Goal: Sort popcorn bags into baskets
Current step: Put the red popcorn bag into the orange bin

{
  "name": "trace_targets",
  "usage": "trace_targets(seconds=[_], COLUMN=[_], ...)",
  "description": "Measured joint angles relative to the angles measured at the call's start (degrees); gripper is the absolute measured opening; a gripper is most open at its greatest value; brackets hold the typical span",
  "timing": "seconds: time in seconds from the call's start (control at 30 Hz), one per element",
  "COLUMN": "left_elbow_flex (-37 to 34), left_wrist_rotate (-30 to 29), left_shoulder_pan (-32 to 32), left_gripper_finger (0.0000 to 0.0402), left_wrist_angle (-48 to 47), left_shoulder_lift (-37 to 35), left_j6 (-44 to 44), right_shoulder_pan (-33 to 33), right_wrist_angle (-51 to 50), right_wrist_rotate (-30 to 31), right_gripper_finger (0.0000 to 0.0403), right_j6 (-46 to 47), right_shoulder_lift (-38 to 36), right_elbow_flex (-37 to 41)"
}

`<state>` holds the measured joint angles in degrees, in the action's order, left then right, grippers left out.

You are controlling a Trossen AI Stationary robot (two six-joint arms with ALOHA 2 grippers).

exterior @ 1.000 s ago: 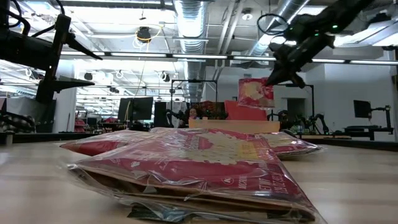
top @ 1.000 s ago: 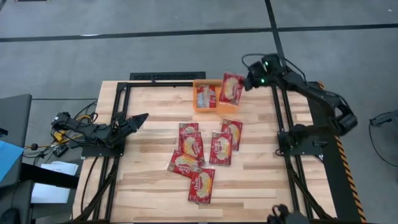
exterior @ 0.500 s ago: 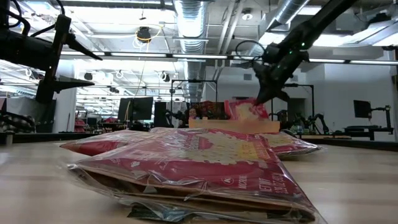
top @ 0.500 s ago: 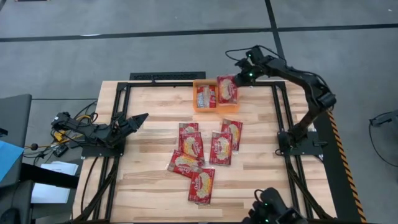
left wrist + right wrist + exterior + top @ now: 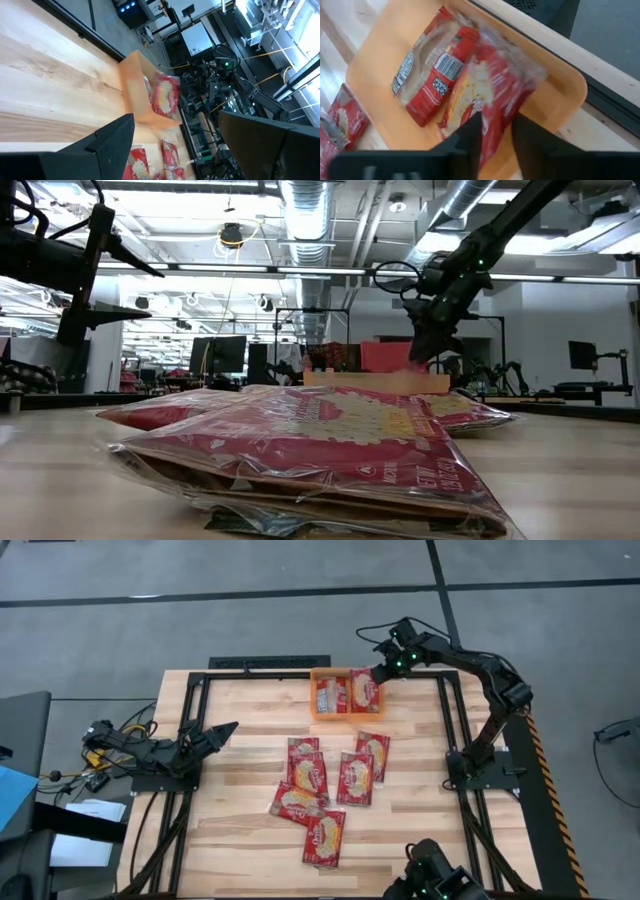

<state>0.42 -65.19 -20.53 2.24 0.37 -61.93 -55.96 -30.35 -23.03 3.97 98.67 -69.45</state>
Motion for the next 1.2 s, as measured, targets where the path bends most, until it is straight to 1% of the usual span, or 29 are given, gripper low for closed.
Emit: trace_targets(seconds=[0.13,0.23,0.37,0.47,0.53,0.6,0.67,0.8,0.93,1.07,1.13,1.2], left_elbow_flex=[0.01,-0.01,-0.01,-0.01,-0.01,-0.01,-0.01,0.0,-0.01,-0.01,0.0,0.0], left_wrist_rotate=[0.0,0.0,0.03,0.35,0.37,0.37,0.37,0.44,1.5,1.95,1.96,1.97], left_shoulder_pan=[0.0,-0.02,-0.02,-0.02,0.0,0.0,-0.01,0.0,-0.02,-0.01,-0.02,0.0], left_gripper_finger=[0.0279,0.0279,0.0279,0.0279,0.0279,0.0279,0.0279,0.0279,0.0279,0.0279,0.0279,0.0279], left_wrist_angle=[0.02,0.02,0.01,0.0,0.02,0.02,0.02,0.04,0.17,0.28,0.26,0.28], left_shoulder_lift=[0.01,0.0,0.01,0.01,0.01,0.0,0.0,0.01,0.01,-0.01,-0.01,0.0], left_j6=[0.33,0.42,0.44,0.83,1.27,1.33,1.33,1.33,1.33,1.27,1.08,0.79], right_shoulder_pan=[-0.44,-1.24,-0.39,2.94,6.23,10.54,15.87,30.97,46.68,59.7,64.78,68.76], right_wrist_angle=[-2.44,-6.57,-14.66,-20.46,-23.0,-22.87,-22.01,-17.53,-8.72,0.16,3.53,5.55], right_wrist_rotate=[2.5,2.79,2.89,3.79,4.39,4.41,5.66,14.07,23.73,33.28,36.78,38.83], right_gripper_finger=[0.0197,0.0223,0.0227,0.0218,0.0213,0.0212,0.0213,0.0227,0.0237,0.0239,0.0239,0.0239], right_j6=[1.16,1.6,3.07,5.49,9.73,16.48,23.08,41.2,62.11,78.22,84.06,88.5], right_shoulder_lift=[-0.11,-1.25,-6.12,-11.56,-15.75,-21.08,-26.9,-37.65,-44.33,-44.83,-43.11,-40.23], right_elbow_flex=[-1.97,-5.12,-8.62,-7.94,-5.53,-1.03,4.36,17.37,28.75,36.25,38.39,39.24])
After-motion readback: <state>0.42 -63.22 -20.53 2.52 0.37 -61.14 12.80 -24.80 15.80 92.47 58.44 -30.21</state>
